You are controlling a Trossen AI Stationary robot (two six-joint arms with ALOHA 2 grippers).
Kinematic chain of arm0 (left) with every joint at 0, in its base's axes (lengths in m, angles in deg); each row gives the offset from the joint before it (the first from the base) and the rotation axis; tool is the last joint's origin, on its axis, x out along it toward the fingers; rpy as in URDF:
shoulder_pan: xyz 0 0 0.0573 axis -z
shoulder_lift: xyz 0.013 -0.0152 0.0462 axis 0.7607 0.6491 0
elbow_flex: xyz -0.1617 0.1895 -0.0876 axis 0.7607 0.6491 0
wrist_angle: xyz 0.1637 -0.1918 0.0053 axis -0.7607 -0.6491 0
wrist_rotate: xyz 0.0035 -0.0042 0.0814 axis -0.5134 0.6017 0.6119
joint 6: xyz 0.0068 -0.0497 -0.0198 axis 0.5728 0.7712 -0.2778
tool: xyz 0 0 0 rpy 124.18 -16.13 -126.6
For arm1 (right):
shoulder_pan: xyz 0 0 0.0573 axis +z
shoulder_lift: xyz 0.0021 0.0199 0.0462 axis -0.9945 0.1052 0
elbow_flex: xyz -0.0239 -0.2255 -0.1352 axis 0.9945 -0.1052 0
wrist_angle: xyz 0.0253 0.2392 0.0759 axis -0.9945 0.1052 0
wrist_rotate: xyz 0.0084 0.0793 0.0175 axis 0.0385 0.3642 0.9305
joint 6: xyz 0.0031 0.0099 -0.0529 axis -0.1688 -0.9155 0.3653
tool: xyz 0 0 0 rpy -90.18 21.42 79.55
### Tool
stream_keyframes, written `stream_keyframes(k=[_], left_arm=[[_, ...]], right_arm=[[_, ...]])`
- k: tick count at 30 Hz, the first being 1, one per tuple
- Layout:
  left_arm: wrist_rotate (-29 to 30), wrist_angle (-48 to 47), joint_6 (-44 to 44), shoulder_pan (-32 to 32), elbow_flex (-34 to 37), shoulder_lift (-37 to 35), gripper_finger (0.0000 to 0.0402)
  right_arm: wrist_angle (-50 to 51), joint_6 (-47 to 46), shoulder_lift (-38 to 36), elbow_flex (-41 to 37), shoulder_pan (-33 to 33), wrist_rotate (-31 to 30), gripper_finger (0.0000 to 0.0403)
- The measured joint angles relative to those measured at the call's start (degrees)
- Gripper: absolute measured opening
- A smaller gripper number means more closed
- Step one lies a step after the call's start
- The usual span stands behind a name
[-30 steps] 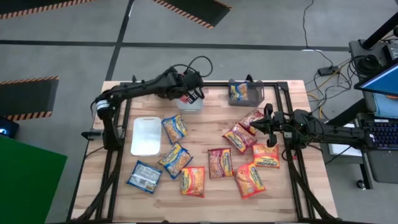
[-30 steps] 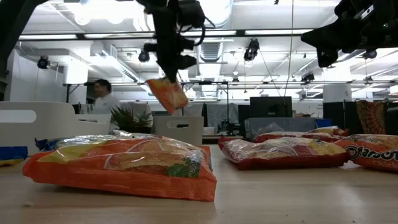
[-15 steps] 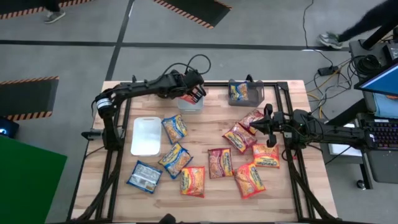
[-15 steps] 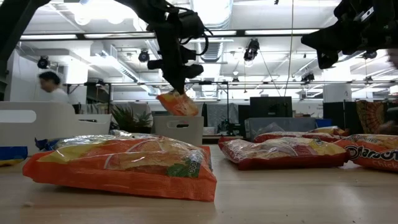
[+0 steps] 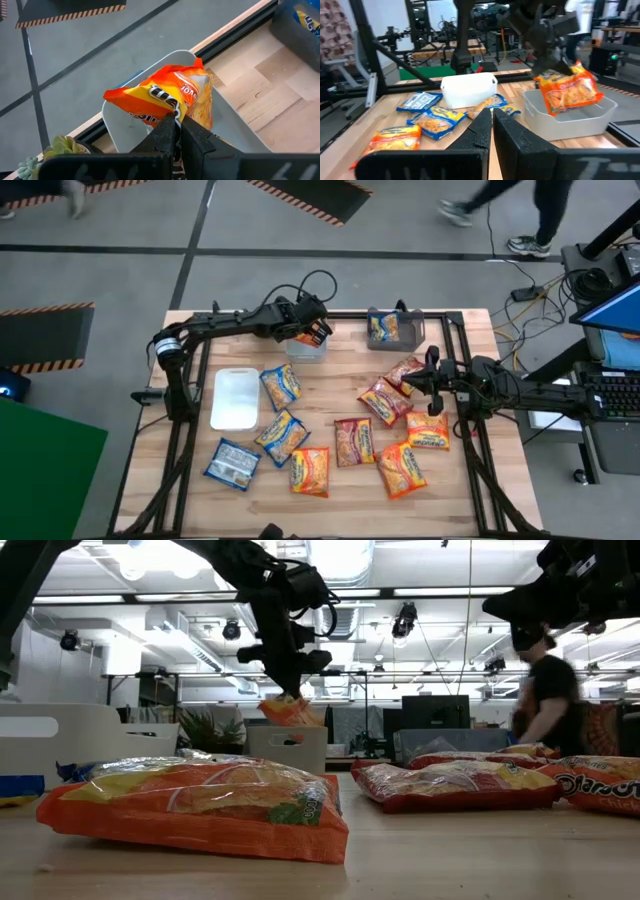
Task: Sort Maruchan noodles
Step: Put the orange noodle pack into the gray bin, then put the blue noodle pack into the black bin
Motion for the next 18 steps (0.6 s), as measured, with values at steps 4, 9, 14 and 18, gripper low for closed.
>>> stream_keyframes(k=[4, 9, 14, 18], left_arm=[[0.02, 0.03, 0.04, 0.00, 0.00, 0.00, 0.0029], [0.41, -0.01, -0.13, 0.00, 0.00, 0.00, 0.0074], [0.54, -2.67, -1.80, 0.48, -0.14, -0.34, 0.0109], [0.52, -8.47, -3.06, 3.01, -1.36, -0.66, 0.0123]], right_arm=[[-0.51, 0.64, 0.00, 0.00, -0.02, -0.84, 0.0009], [-3.85, 0.86, -0.02, 0.00, -0.02, -0.84, 0.0009], [-4.96, 2.28, -0.04, 0.00, -0.02, -0.86, 0.0009], [-5.71, 3.12, -0.04, 0.00, -0.02, -0.86, 0.0009]])
